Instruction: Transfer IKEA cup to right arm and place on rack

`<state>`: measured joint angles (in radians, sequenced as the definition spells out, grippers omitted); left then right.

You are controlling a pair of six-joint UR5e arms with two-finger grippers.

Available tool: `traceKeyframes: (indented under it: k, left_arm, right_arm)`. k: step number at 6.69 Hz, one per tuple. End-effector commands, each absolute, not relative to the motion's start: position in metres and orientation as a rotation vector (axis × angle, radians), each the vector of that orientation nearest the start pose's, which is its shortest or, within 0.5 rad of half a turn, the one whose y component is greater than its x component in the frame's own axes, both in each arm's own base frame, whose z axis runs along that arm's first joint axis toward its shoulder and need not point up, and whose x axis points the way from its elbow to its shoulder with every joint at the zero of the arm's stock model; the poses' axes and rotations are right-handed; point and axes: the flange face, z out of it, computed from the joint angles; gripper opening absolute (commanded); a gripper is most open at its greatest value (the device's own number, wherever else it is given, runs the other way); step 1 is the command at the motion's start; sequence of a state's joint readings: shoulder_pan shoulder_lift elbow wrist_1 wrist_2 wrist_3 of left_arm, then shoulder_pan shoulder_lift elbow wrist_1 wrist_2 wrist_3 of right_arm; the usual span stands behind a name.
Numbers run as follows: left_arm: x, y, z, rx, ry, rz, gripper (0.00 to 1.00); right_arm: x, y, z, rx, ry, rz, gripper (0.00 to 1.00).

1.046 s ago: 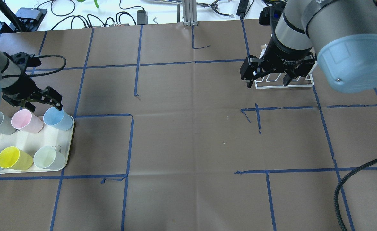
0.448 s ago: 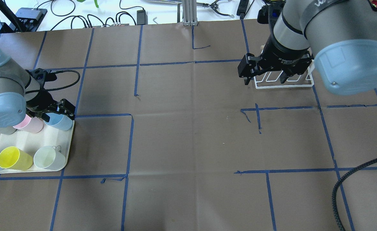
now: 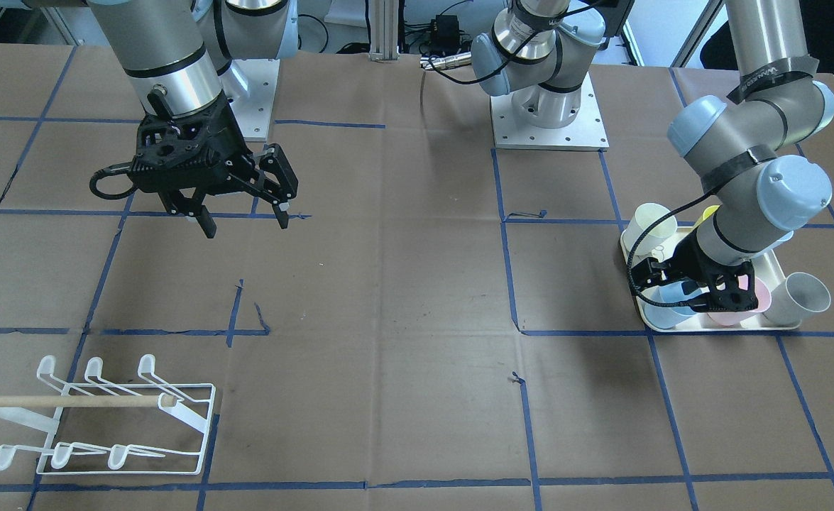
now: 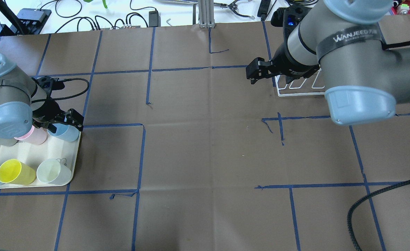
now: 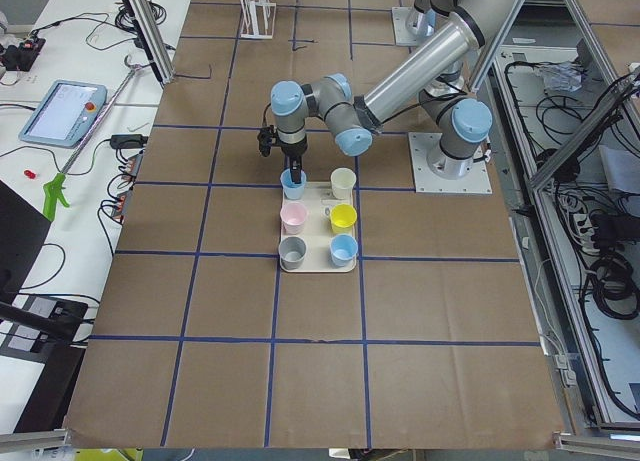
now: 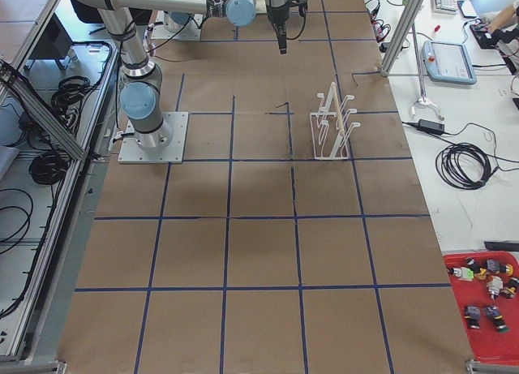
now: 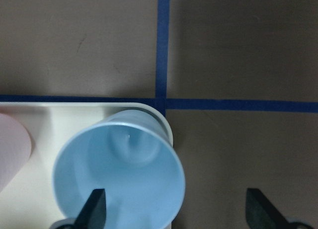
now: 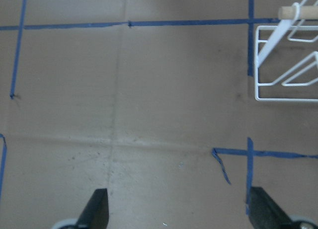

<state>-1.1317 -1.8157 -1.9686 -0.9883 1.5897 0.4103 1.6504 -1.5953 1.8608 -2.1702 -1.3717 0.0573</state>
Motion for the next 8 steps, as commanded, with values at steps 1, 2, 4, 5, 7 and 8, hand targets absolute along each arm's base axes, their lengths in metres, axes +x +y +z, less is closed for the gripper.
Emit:
traceKeyframes:
  k: [1, 2, 4, 5, 7, 8]
  left_arm:
    - [0.1, -0.518, 0.234, -0.042, 3.14, 0.106, 0.6]
    - [0.101, -0.517, 0.232, -0.04, 3.142, 0.112, 0.21]
    - [0.103, -0.521, 0.238, -0.035, 3.14, 0.091, 0.0]
    - [0.105, -0.523, 0.246, -0.014, 3.133, 0.07, 0.0]
    - [0.105, -0.525, 0.263, -0.002, 3.122, 0.036, 0.0]
    - [0.103, -0.529, 0.279, 0.014, 3.114, 0.01, 0.0]
  right_arm:
    - [0.202, -0.47, 0.402, -0.088, 2.698, -0.616, 1.0]
    - [0.205, -0.468, 0.398, 0.018, 2.63, -0.642, 1.0]
    - [0.21, -0.456, 0.387, 0.207, 2.493, -0.676, 1.0]
    - [0.209, -0.446, 0.374, 0.303, 2.45, -0.679, 1.0]
    - [0.208, -0.43, 0.363, 0.582, 2.297, -0.664, 1.0]
    - [0.208, -0.422, 0.357, 0.706, 2.22, -0.637, 1.0]
